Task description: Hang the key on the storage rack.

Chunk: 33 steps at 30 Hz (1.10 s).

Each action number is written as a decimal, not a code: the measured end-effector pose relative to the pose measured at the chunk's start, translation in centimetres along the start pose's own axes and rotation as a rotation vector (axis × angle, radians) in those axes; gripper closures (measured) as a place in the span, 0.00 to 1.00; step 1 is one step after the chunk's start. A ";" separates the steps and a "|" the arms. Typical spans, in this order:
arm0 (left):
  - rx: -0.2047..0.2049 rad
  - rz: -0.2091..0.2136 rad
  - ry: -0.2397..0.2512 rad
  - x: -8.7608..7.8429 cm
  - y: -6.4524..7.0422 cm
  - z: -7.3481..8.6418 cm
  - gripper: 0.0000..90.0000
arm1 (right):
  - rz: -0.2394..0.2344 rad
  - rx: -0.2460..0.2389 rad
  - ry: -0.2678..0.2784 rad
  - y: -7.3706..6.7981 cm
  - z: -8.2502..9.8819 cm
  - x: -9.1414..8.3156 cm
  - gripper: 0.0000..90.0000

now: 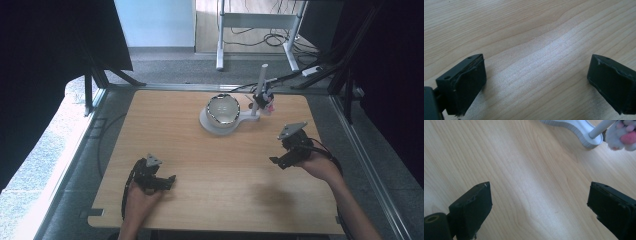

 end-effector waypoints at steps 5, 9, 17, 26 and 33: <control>0.003 0.000 -0.002 0.0 0.0 0.0 0.02 | -0.002 0.020 0.018 -0.7 1.5 0.1 0.07; 0.003 0.000 -0.002 0.0 0.0 0.0 0.02 | -0.007 0.035 0.033 -1.4 2.6 0.4 0.07; 0.003 0.000 -0.001 0.0 0.0 0.0 0.02 | -0.006 0.067 0.051 -3.1 4.4 1.4 0.06; 0.003 0.000 -0.001 0.0 0.0 0.0 0.02 | -0.030 0.155 0.096 -5.3 7.0 3.3 0.02; 0.003 0.000 -0.001 0.0 0.0 0.0 0.02 | -0.053 0.213 0.122 -6.7 8.7 5.6 0.00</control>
Point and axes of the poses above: each handheld gripper's, and its own axes: x roughly forward along the jaws, z roughly out of its underside, y roughly to its right, the point moved 3 cm from there along x, roughly forward along the jaws, and after that the axes turned 5 degrees about z, right-handed, at the moved point
